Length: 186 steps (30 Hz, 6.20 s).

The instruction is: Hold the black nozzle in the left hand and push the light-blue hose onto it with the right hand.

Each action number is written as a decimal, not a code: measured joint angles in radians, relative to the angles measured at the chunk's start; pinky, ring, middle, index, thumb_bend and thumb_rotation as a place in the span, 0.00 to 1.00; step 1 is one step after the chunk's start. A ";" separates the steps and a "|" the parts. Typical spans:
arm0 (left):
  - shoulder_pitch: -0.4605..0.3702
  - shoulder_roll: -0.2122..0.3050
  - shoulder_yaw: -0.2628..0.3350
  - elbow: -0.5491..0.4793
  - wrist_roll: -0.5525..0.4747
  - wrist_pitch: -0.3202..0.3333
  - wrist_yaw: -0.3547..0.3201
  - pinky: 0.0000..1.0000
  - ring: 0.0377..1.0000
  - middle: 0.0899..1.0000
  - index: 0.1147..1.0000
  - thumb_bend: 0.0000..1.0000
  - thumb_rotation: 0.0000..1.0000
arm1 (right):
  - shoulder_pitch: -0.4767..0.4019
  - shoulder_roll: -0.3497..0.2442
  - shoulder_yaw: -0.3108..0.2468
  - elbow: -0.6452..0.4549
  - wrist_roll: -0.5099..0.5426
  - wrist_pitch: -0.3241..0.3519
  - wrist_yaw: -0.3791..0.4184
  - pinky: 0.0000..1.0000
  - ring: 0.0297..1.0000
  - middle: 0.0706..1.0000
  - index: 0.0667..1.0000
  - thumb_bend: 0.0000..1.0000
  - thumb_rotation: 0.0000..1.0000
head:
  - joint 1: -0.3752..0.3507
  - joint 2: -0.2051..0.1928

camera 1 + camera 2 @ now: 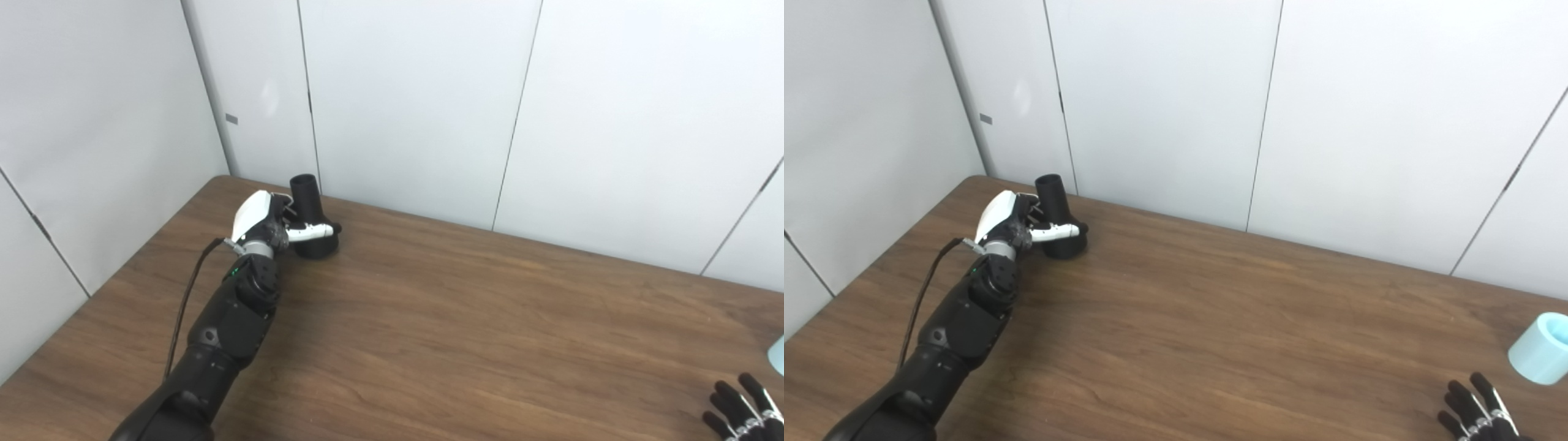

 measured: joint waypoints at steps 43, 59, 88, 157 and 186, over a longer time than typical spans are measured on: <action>0.411 -0.241 -0.227 -0.515 0.163 -0.259 0.077 0.28 0.35 0.43 0.49 0.46 0.00 | -0.013 0.065 0.048 -0.033 -0.120 0.006 -0.064 0.84 0.90 0.88 0.91 0.57 1.00 | -0.224 0.057; 0.492 -0.264 -0.331 -0.564 0.264 -0.390 0.057 0.35 0.40 0.47 0.42 0.47 0.00 | -0.020 0.120 0.067 -0.050 -0.189 0.047 -0.140 0.79 0.86 0.84 0.88 0.58 0.97 | -0.371 0.109; 0.485 -0.268 -0.346 -0.550 0.279 -0.472 0.037 0.34 0.40 0.46 0.43 0.47 0.00 | -0.258 -0.098 0.019 -0.273 -0.418 0.288 -0.187 0.68 0.80 0.81 0.83 0.69 0.34 | -0.522 0.112; 0.486 -0.259 -0.309 -0.541 0.189 -0.522 -0.047 0.29 0.37 0.47 0.47 0.47 0.00 | -0.661 -0.441 0.319 0.520 -0.999 0.237 -0.155 0.53 0.43 0.49 0.45 0.53 0.00 | -0.620 0.092; 0.497 -0.266 -0.304 -0.562 0.198 -0.471 -0.077 0.30 0.37 0.46 0.45 0.47 0.00 | -0.464 -0.408 0.231 0.105 -0.940 0.192 -0.235 0.44 0.38 0.48 0.47 0.52 0.00 | -0.499 0.100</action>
